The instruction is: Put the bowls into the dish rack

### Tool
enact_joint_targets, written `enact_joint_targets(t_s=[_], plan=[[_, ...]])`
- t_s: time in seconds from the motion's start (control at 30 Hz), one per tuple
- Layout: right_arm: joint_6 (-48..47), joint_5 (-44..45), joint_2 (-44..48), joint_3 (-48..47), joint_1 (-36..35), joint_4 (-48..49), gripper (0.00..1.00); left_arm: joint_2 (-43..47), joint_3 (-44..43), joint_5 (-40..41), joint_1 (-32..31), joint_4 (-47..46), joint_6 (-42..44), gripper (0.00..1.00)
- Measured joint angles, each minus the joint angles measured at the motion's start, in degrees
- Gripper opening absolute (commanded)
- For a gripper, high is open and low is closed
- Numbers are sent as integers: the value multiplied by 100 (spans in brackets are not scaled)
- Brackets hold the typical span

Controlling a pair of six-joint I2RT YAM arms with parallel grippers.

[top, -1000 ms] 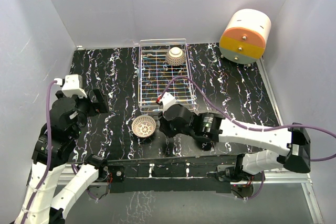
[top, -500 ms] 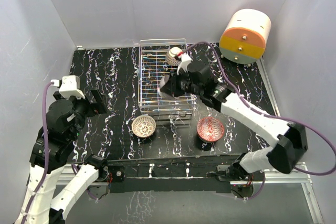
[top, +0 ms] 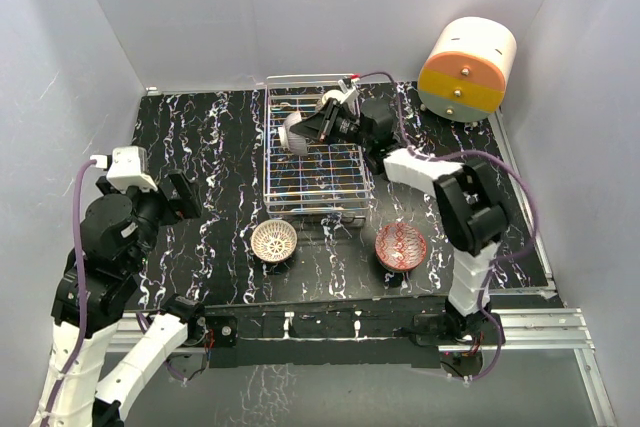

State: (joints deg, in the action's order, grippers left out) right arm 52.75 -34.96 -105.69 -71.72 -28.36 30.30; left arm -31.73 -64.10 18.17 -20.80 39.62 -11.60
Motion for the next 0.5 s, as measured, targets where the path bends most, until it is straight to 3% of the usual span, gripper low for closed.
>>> enact_joint_targets(t_s=[0.2, 0.5], plan=[[1425, -192, -1526, -393, 76, 1722, 8, 28, -2, 9, -2, 118, 2, 97], [1788, -120, -1897, -660, 50, 1692, 8, 39, -9, 83, 0, 164, 4, 97]])
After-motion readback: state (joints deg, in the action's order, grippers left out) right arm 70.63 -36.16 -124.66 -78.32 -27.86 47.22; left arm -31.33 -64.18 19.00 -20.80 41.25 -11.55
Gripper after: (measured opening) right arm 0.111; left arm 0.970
